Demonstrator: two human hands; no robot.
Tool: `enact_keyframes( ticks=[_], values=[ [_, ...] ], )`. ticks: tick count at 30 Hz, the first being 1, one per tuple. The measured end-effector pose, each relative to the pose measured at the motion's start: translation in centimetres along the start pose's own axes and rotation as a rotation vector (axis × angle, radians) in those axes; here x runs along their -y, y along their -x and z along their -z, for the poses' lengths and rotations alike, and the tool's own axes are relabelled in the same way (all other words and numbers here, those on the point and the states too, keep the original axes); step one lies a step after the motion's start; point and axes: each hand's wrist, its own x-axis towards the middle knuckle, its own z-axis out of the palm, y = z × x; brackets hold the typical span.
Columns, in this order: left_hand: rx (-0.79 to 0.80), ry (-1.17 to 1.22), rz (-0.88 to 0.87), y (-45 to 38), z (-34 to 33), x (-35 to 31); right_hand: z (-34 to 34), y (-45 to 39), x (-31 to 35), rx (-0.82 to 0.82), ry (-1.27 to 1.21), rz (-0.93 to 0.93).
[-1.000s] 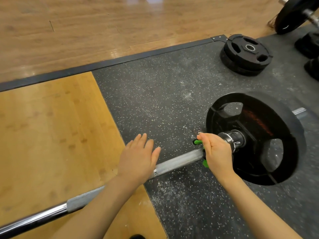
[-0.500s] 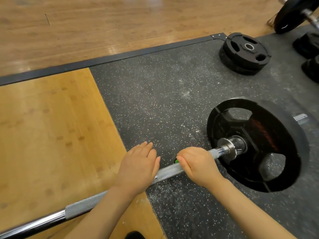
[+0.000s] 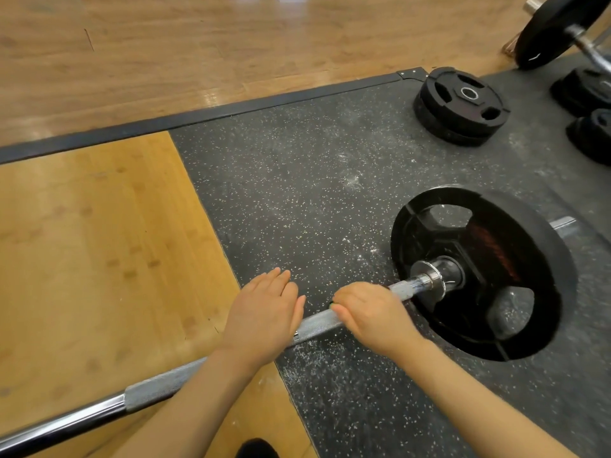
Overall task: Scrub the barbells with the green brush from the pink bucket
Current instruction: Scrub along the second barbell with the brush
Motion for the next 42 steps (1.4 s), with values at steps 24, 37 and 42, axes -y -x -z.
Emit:
enact_keyframes(
  ticks=[24,37,42],
  values=[
    [-0.02,-0.018,0.01,1.0,0.1,-1.1,2.7,1.3,-4.6,-0.046,-0.056,-0.471],
    [-0.023,-0.068,0.03,-1.3,0.5,0.7,4.7,-4.5,-5.5,-0.365,-0.163,-0.539],
    [-0.033,-0.086,0.054,-2.8,0.6,2.0,5.4,-6.7,-6.8,-0.398,-0.172,-0.567]
  ],
)
